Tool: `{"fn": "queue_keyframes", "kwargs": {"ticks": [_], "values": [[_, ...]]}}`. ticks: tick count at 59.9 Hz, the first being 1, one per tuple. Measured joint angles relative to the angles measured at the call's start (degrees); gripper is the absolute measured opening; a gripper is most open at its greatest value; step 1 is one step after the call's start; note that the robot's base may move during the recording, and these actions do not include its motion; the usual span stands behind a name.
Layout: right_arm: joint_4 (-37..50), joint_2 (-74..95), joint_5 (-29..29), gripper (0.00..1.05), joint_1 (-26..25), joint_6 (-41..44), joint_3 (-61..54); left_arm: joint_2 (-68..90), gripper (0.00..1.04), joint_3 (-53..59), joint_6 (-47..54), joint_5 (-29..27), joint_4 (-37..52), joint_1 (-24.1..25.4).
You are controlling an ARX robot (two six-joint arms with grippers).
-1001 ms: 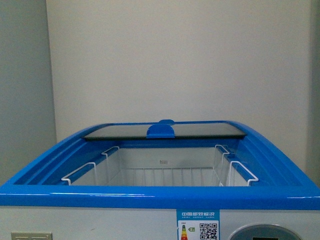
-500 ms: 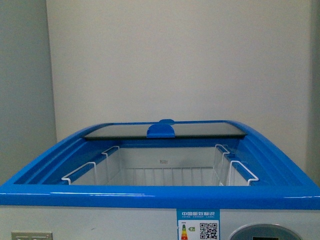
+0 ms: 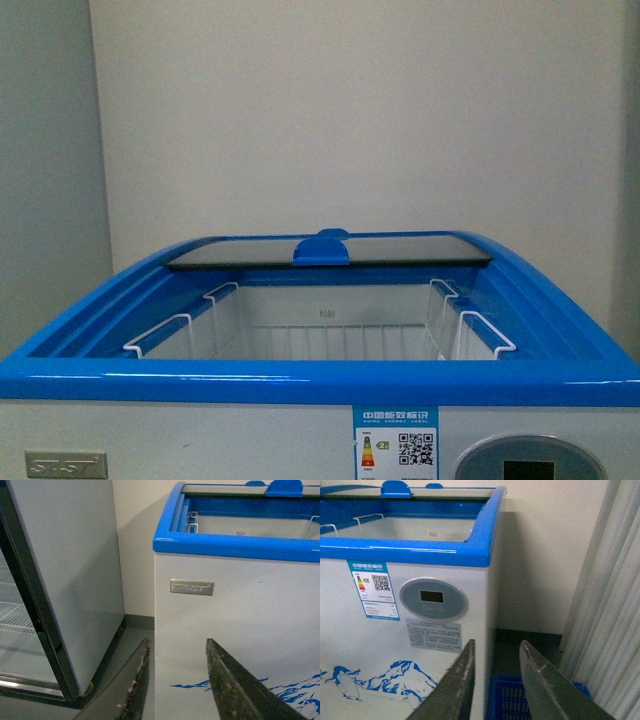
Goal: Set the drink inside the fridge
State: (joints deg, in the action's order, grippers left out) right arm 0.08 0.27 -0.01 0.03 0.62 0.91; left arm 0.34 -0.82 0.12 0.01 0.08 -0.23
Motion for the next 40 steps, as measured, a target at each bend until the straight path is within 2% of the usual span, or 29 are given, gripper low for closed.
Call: {"fn": "queue_keyframes", "kwargs": {"ticks": [12, 17, 19, 40], "values": [[0.0, 0.0, 0.0, 0.85, 0.0, 0.0, 0.0, 0.0, 0.85, 0.0, 0.0, 0.0, 0.0, 0.0], [0.0, 0.0, 0.0, 0.96, 0.0, 0.0, 0.0, 0.0, 0.97, 0.0, 0.0, 0.0, 0.0, 0.0], [0.0, 0.0, 0.0, 0.98, 0.0, 0.0, 0.0, 0.0, 0.98, 0.0, 0.0, 0.0, 0.0, 0.0], [0.0, 0.0, 0.0, 0.97, 0.0, 0.0, 0.0, 0.0, 0.97, 0.0, 0.0, 0.0, 0.0, 0.0]]}}
